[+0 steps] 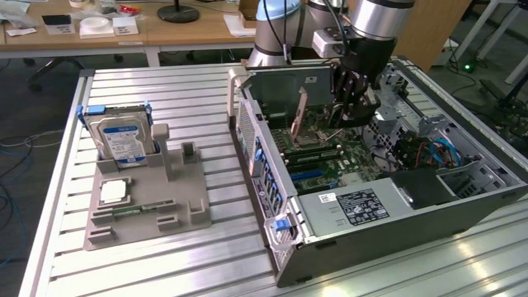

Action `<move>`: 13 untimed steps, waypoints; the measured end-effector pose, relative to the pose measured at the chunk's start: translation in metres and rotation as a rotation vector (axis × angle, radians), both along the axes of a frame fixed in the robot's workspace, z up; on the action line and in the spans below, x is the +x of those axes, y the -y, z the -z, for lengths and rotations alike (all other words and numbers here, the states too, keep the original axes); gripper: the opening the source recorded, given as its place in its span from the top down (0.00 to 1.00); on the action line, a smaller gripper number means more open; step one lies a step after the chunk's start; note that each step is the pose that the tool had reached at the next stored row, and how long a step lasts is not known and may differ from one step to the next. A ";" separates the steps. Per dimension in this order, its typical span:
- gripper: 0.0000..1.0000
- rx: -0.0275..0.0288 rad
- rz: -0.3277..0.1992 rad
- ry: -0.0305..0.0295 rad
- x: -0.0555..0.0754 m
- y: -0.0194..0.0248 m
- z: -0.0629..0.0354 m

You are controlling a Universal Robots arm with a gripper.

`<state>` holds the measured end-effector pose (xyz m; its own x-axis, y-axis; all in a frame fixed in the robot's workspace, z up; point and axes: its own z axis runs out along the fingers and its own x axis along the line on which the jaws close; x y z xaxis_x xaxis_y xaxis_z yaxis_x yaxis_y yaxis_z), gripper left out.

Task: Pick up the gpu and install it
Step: 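Insert the gpu into the slot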

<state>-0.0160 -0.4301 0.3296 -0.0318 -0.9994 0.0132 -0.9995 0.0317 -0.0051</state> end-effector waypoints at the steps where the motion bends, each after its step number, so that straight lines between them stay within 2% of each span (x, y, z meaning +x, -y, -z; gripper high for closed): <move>1: 0.72 -0.0001 0.000 0.0013 0.000 0.0000 0.0015; 5: 0.72 -0.0001 -0.006 0.0093 -0.002 0.0000 0.0074; 13: 0.72 -0.0004 0.025 0.0153 -0.005 0.0020 0.0201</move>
